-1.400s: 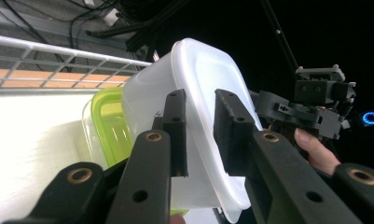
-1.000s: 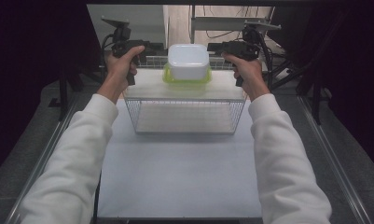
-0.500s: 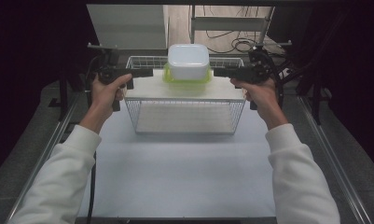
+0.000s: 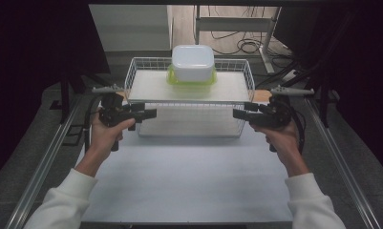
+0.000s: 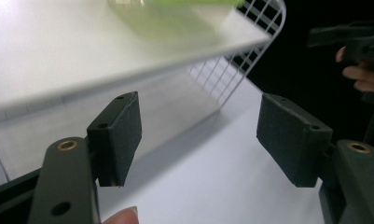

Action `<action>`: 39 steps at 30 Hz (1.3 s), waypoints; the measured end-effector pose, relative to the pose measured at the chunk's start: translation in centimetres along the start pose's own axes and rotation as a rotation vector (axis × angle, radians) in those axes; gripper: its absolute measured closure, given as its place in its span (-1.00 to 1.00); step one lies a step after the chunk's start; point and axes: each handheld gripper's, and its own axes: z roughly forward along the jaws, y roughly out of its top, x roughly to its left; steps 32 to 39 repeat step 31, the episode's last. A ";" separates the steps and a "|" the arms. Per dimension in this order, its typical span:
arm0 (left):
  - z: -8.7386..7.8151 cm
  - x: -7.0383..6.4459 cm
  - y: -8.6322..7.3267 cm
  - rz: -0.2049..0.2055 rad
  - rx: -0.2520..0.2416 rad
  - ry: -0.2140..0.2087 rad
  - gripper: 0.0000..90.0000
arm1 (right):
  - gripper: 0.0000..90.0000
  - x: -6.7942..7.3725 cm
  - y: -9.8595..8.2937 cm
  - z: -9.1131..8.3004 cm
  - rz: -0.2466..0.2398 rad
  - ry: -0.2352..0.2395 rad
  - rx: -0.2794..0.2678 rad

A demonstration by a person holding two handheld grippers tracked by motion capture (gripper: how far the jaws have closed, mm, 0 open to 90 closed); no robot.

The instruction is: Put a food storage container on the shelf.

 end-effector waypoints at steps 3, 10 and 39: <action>0.4 -0.5 -2.0 -0.001 0.023 0.008 -0.34 | -0.38 0.0 -2.6 -1.0 0.008 0.002 -0.006; 1.1 -1.2 -6.5 -0.009 0.069 0.030 -0.35 | -0.43 -0.4 -7.4 -2.0 0.012 -0.033 0.069; 2.3 -0.4 -10.5 0.001 0.148 0.109 -0.43 | -0.60 -1.2 -11.2 -0.8 0.027 -0.097 0.160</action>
